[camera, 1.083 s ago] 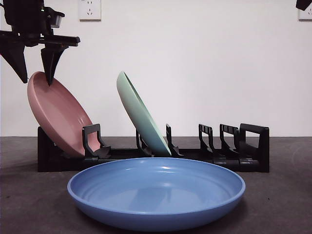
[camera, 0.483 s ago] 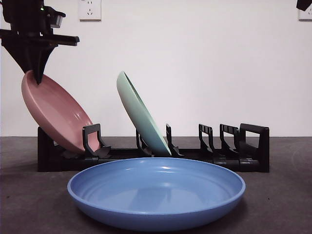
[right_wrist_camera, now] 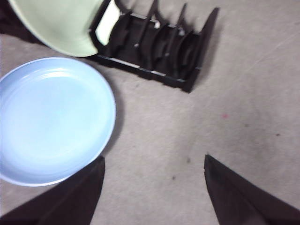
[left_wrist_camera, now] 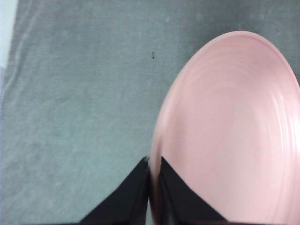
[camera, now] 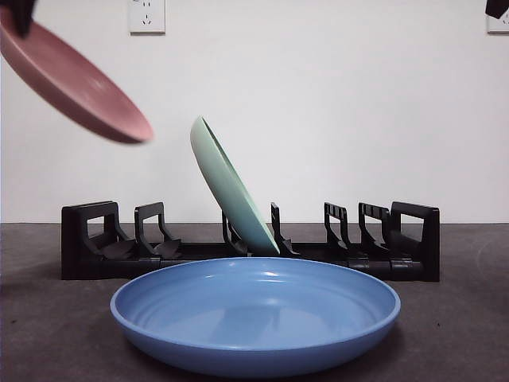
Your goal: Place the plate
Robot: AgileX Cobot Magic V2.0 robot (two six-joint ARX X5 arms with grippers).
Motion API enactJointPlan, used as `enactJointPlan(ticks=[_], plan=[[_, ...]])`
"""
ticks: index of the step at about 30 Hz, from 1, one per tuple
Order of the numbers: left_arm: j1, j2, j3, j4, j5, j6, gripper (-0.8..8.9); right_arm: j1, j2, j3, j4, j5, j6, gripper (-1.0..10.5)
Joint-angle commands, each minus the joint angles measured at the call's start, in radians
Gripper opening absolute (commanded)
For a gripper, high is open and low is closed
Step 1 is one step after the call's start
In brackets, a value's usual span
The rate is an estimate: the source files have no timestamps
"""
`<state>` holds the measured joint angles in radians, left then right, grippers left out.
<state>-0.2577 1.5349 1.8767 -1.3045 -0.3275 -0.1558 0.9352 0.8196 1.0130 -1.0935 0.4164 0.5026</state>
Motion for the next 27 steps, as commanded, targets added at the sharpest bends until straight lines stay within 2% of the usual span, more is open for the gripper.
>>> enactJointPlan(ticks=[1,7,11,19,27], plan=[[-0.008,-0.048,0.033,-0.047,-0.005,0.004,0.15,0.010,0.006,0.017,-0.008,0.011,0.009,3.3],[-0.008,-0.204,-0.064,-0.100,-0.005,-0.023,0.15,0.010,0.006,0.017,-0.024,0.011,0.006,3.3],[-0.013,-0.359,-0.265,-0.048,0.013,-0.075,0.15,0.010,0.006,0.016,-0.024,0.011,0.006,3.3],[-0.019,-0.623,-0.676,0.073,0.156,-0.207,0.15,0.010,0.006,0.016,-0.023,0.011,0.006,3.3],[-0.032,-0.710,-0.978,0.241,0.433,-0.325,0.14,0.010,0.006,0.016,-0.024,0.011,0.006,3.3]])
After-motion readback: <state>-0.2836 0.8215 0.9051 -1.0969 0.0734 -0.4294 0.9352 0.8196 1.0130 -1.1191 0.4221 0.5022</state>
